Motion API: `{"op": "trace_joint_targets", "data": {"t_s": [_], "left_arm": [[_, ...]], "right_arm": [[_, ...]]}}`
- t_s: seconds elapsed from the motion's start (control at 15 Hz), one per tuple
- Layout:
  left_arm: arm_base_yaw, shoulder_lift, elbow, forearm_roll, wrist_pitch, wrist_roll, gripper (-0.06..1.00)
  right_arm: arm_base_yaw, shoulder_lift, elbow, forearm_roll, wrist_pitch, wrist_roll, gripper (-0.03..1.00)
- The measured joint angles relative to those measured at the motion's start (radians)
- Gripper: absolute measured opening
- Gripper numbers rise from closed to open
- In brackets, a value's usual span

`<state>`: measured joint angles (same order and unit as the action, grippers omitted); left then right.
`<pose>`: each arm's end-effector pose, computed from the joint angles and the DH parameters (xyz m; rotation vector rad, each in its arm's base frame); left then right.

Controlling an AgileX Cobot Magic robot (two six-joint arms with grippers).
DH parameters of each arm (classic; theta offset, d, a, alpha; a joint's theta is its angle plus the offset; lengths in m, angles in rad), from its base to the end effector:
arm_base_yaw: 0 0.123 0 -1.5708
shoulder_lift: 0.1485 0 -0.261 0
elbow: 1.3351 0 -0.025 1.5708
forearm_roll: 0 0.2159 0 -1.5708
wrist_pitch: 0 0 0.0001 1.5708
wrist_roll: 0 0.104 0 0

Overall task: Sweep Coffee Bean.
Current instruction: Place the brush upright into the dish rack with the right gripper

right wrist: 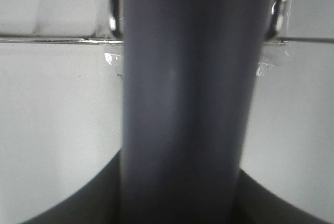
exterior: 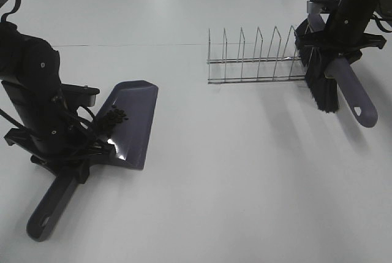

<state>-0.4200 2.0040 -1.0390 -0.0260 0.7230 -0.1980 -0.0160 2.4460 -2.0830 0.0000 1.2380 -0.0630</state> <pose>0.2708 -0.1229 0.0870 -0.3137 -3.0920 0.0109 0.4432 -0.0071 0.1202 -0.0725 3.0838 -0.0035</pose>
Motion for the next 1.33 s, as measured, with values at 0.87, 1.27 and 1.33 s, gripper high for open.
{"op": "trace_joint_targets", "data": {"t_s": [0.87,1.27,1.33], "left_arm": [[0.0,0.0,0.0,-0.005,0.0,0.0,0.33],[0.0,0.001,0.0,-0.009,0.004,0.0,0.33],[0.0,0.001,-0.001,-0.01,0.005,0.0,0.33]], "right_arm": [[0.001,-0.065,0.0,0.087,-0.001,-0.005,0.65],[0.001,-0.101,0.0,0.087,-0.001,-0.003,0.65],[0.001,-0.094,0.0,0.087,-0.001,-0.003,0.65]]}}
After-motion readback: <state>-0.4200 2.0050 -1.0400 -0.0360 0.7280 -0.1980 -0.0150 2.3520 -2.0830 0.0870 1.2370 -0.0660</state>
